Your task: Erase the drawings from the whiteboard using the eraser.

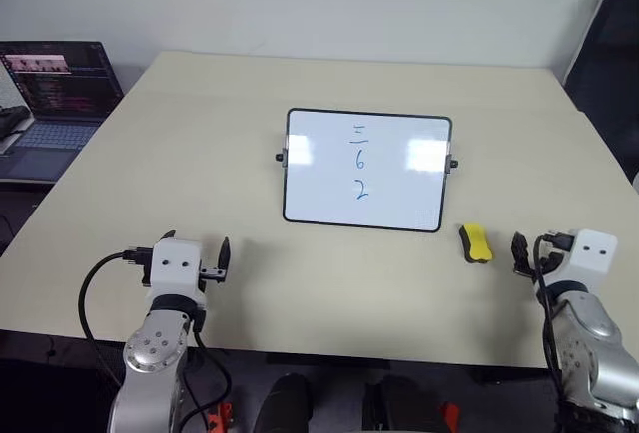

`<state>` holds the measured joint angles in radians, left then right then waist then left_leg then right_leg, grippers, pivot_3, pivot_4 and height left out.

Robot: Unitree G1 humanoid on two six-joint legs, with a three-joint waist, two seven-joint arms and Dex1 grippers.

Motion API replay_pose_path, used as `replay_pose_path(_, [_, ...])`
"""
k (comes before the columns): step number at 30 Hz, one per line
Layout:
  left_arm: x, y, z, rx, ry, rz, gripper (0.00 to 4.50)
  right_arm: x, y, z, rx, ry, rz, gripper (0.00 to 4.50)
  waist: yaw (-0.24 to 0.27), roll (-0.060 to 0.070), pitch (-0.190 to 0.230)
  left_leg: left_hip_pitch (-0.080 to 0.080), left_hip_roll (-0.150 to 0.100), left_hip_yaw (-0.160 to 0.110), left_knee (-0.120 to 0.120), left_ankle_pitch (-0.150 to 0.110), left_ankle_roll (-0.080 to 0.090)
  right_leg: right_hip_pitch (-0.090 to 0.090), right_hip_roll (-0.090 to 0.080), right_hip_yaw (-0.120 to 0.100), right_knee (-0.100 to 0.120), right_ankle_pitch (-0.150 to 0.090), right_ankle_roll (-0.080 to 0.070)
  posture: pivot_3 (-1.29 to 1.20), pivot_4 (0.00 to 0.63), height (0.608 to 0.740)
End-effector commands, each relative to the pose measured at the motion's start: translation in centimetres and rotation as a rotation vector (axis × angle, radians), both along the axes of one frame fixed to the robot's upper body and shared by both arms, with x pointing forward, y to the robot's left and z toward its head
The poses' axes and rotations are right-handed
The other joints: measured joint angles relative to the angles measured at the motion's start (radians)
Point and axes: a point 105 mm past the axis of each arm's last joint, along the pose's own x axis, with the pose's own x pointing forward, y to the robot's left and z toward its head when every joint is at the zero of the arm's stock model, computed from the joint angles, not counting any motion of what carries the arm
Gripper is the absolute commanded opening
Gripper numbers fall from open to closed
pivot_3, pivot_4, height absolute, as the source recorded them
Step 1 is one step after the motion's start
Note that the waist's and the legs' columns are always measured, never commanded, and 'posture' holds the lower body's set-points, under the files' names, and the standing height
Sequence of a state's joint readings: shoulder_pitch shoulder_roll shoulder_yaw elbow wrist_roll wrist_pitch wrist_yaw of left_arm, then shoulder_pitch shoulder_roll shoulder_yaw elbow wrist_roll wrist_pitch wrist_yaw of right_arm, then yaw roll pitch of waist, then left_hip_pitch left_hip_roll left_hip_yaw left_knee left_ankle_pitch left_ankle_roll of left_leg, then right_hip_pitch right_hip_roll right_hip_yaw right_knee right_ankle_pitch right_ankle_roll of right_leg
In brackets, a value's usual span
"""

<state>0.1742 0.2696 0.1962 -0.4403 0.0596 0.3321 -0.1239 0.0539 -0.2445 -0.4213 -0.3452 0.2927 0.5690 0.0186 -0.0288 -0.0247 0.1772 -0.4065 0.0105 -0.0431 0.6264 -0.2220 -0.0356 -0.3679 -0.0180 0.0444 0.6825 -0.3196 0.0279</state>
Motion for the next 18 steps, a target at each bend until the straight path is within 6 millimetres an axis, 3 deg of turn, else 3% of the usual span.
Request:
replay_pose_path(1, [0.6,-1.0,1.5,0.01,-0.058,-0.042,4.5,0.1,-0.7,1.7,-0.021,-0.055,-0.018,4.47,0.0,0.0,0.0,0.0,0.0,0.0,0.0,0.0,0.0,0.0,0.0,0.0,0.0,0.0,0.0,0.0,0.15,0.74])
replay_pose_path(11, [2.6,-1.3,2.6,0.027,-0.107,-0.072,4.5,1.8,-0.4,3.0,-0.007,-0.117,-0.019,4.47,-0.002,0.0,0.0,0.001,0.001,0.002,0.001,0.0,0.0,0.0,0.001,0.0,0.0,0.001,0.001,0.0,0.15,0.74])
replay_pose_path(18, [3.8,-1.6,3.3,0.02,-0.129,-0.088,4.5,1.2,-0.1,3.0,-0.002,-0.122,-0.027,4.47,-0.001,0.0,0.0,-0.001,0.0,0.0,0.001,0.0,0.0,-0.001,0.0,0.0,0.0,0.001,0.001,0.0,0.15,0.74])
